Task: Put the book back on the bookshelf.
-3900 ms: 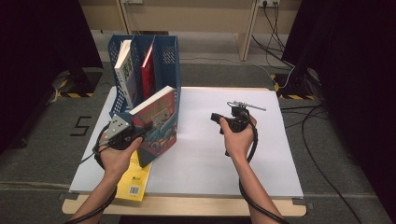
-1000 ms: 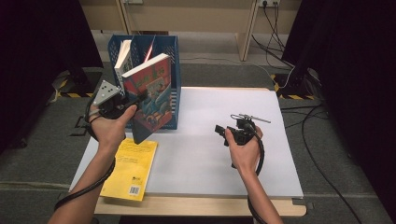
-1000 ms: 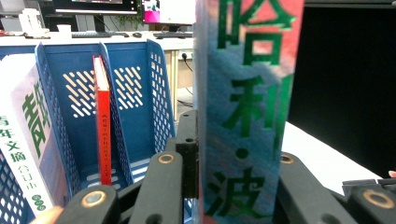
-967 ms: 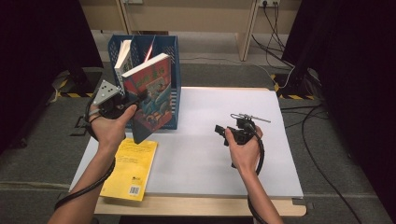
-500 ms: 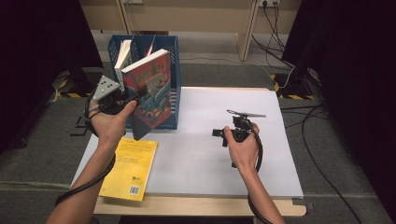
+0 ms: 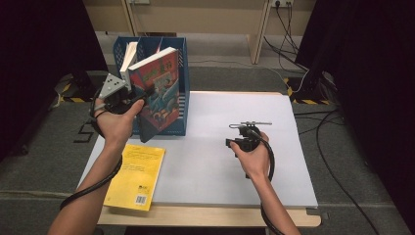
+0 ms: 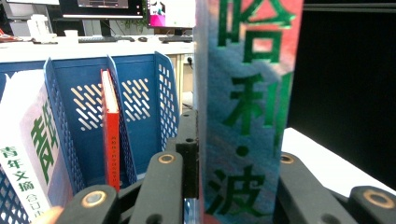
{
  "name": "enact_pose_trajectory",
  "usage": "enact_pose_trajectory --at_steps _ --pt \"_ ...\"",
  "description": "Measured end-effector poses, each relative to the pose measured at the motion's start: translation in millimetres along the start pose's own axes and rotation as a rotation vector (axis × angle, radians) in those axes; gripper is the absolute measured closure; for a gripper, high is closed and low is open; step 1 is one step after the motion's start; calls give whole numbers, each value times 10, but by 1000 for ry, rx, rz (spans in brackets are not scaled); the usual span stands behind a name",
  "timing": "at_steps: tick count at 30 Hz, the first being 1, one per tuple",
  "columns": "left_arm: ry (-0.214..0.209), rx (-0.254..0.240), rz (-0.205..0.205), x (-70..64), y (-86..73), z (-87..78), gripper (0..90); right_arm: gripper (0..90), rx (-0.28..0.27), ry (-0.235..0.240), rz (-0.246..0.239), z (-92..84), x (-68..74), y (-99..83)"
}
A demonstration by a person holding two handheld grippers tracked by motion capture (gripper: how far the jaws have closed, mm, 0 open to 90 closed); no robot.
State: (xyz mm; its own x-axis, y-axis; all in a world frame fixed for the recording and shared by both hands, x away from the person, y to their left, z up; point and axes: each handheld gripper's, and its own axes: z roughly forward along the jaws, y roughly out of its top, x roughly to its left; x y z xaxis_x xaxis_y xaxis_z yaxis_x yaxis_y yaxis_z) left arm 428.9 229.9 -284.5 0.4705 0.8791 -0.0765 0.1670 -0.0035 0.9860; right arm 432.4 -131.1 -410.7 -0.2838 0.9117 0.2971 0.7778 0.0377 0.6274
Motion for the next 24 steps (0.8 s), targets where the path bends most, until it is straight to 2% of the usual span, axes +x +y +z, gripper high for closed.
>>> enact_pose_trajectory --at_steps 8,13,24 --pt "14 2 -4 42 31 94 743 652 -21 -18 -32 -41 -30 -4" --pt "20 5 -6 59 46 172 743 648 -61 -31 -47 -66 -51 -18" --pt "47 17 -12 92 56 386 743 630 -101 -30 -51 -103 -104 -73"
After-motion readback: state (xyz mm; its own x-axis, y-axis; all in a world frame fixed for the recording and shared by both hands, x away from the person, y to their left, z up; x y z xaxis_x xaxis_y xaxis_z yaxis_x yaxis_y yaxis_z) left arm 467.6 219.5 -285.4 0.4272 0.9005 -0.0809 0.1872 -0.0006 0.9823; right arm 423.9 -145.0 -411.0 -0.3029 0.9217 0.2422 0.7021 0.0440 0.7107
